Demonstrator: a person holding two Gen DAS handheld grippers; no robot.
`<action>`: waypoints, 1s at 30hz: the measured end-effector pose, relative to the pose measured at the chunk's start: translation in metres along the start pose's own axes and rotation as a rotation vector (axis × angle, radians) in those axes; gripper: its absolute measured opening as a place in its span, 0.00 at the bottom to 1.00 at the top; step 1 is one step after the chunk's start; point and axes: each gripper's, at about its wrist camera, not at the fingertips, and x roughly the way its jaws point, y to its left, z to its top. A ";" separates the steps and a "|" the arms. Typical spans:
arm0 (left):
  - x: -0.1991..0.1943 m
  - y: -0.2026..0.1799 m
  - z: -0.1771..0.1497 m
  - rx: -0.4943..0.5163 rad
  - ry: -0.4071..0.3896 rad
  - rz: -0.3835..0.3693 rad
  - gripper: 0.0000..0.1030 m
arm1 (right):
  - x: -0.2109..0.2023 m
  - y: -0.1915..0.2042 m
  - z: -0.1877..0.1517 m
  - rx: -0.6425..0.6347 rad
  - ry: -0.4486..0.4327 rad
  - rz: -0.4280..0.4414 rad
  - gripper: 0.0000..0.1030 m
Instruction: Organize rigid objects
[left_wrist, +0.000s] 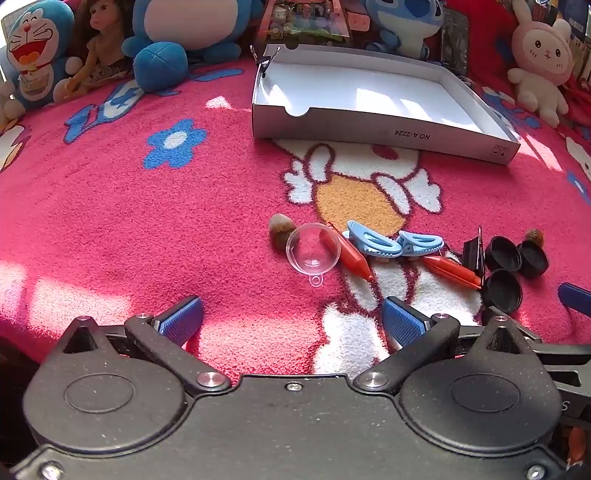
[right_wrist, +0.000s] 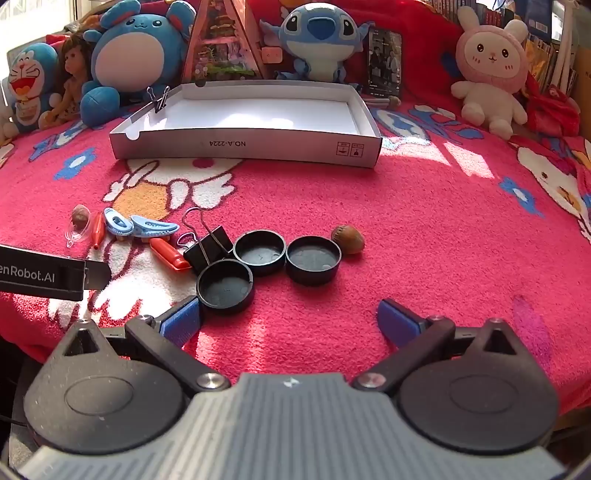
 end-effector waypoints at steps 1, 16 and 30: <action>0.000 0.000 0.000 -0.001 0.000 -0.001 1.00 | 0.000 0.000 0.000 0.000 0.001 0.001 1.00; 0.000 0.000 0.000 0.001 0.001 0.000 1.00 | -0.001 0.001 0.000 -0.001 0.005 -0.002 1.00; 0.000 0.000 0.000 0.001 0.001 0.000 1.00 | -0.002 0.002 -0.002 -0.002 0.004 -0.004 1.00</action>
